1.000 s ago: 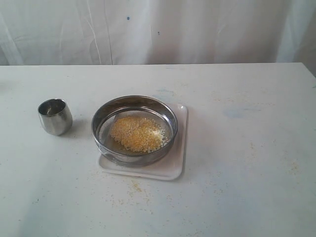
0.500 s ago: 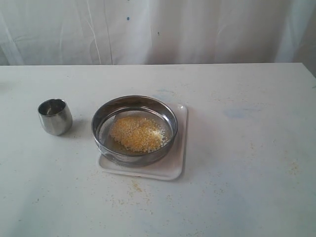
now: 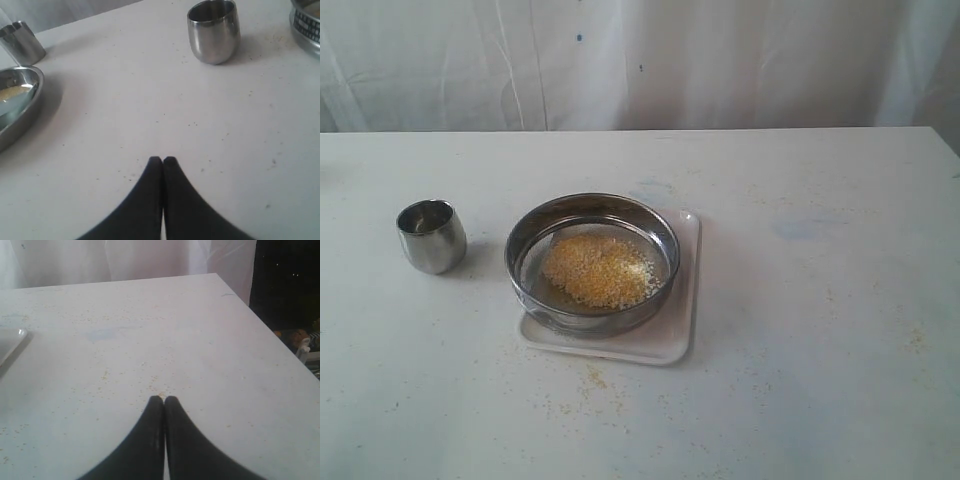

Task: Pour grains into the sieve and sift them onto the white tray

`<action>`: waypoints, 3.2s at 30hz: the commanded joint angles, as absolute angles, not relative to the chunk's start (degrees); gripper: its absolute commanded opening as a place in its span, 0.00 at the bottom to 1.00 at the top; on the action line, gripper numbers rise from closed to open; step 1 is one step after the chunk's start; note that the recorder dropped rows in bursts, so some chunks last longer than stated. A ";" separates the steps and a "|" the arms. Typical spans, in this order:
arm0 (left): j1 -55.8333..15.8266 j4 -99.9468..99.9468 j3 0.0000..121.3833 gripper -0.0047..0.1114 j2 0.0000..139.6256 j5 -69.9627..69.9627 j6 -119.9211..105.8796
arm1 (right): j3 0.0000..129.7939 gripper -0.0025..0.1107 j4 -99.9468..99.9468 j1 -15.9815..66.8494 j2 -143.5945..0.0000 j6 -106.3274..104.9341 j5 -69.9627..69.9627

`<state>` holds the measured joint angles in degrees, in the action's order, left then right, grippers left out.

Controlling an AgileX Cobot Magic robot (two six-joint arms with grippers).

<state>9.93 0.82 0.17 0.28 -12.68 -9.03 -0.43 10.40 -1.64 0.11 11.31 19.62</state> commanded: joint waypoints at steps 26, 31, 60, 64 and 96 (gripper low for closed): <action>9.57 1.64 0.00 0.04 0.00 -13.08 0.00 | 0.00 0.02 11.33 -1.72 0.00 9.86 19.23; 9.57 1.64 0.00 0.04 0.00 -13.08 0.00 | 0.00 0.02 11.69 -1.72 0.00 9.64 18.78; 9.57 1.64 0.00 0.04 0.00 -13.08 0.00 | 41.53 0.02 72.49 -1.72 -33.88 73.37 -19.11; 9.57 1.64 0.00 0.04 0.00 -13.08 0.00 | 40.00 0.02 79.21 -1.72 -50.35 85.01 0.96; 9.57 1.64 0.00 0.04 0.00 -13.08 0.00 | 47.93 0.02 -18.52 8.33 -88.87 -13.88 29.47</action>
